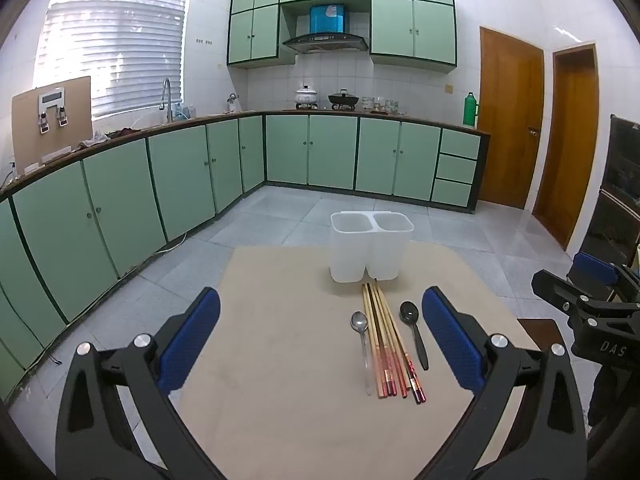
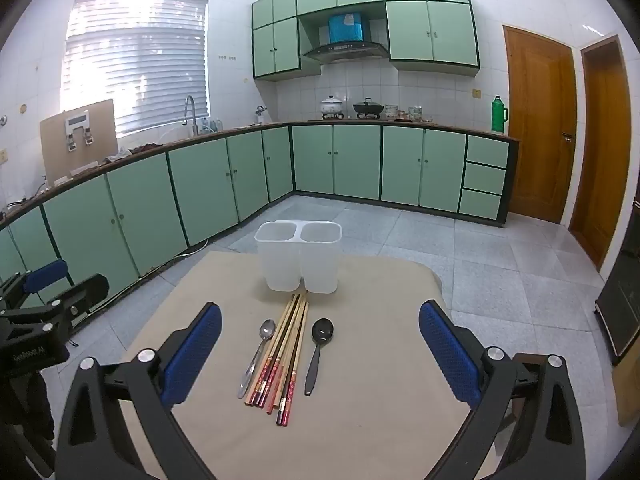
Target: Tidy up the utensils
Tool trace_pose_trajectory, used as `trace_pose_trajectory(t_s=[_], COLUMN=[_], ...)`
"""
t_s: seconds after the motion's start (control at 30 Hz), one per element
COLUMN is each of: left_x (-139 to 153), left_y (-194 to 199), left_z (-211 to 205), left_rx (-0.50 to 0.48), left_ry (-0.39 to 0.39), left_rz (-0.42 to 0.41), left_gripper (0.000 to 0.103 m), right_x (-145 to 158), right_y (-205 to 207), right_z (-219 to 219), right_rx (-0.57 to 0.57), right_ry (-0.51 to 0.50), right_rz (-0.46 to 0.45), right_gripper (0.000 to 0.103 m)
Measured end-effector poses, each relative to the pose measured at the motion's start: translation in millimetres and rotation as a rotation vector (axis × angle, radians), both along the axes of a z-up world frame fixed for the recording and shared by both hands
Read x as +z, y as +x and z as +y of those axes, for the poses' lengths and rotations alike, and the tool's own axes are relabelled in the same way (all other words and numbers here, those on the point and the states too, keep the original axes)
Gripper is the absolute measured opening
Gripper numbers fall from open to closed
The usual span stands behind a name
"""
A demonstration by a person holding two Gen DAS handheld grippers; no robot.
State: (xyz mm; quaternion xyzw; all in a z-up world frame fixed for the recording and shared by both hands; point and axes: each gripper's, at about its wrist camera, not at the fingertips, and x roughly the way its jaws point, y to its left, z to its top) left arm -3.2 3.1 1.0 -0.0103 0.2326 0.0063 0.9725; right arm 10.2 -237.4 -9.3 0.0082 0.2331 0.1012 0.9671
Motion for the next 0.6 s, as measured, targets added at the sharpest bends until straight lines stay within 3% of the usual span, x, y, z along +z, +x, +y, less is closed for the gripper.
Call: trace_pose_trajectory(t_s=[0.6], left_x=[7.1], left_y=[-1.4], left_z=[-0.9], left_rx=[0.005], left_ry=[0.003], left_rz=[-0.015], left_gripper=[0.098], right_x=[11.1], right_y=[-3.1], right_z=[2.5], right_rx=[0.010], right_ry=[0.001], right_rz=[-0.008], right_gripper=[0.097])
